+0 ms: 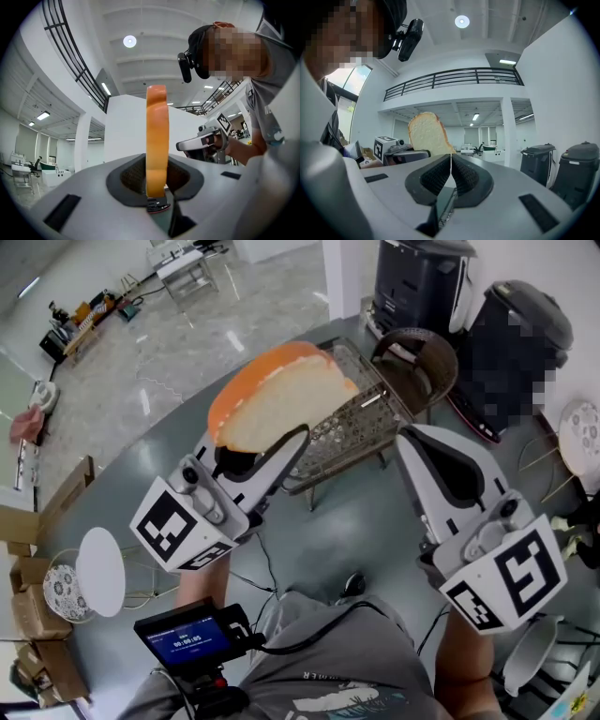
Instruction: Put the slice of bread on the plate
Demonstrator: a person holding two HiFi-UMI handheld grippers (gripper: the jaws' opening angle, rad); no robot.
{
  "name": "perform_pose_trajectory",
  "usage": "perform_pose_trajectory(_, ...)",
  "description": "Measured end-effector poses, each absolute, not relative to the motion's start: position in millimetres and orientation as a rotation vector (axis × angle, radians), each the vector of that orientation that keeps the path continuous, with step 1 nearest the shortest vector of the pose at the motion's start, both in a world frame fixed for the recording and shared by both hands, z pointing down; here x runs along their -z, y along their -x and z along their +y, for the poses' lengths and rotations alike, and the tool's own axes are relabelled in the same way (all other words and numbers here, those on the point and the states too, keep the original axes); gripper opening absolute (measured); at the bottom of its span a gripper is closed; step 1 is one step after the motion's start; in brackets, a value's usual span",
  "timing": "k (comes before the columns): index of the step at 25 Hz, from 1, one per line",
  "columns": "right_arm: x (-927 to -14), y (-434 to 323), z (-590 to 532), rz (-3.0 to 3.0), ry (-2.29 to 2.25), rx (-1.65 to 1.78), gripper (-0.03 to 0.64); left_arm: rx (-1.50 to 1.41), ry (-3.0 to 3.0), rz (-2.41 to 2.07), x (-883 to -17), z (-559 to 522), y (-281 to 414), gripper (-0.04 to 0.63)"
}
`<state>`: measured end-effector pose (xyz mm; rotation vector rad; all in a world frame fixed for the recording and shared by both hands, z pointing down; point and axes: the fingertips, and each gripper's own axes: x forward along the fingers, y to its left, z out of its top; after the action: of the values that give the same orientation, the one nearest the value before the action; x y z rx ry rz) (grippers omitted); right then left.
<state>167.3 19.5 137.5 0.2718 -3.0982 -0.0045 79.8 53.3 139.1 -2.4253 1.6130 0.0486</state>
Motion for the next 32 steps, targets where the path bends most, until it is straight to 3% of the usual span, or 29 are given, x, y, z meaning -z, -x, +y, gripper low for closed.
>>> perform_pose_trajectory(11, -148, -182, -46, -3.124, -0.217, -0.062, 0.009, 0.021, 2.394, 1.692, -146, -3, -88, 0.091)
perform_pose_trajectory(32, -156, -46, -105, -3.07, -0.299, 0.002, 0.009, -0.057, 2.404, 1.609, -150, -75, 46, 0.091)
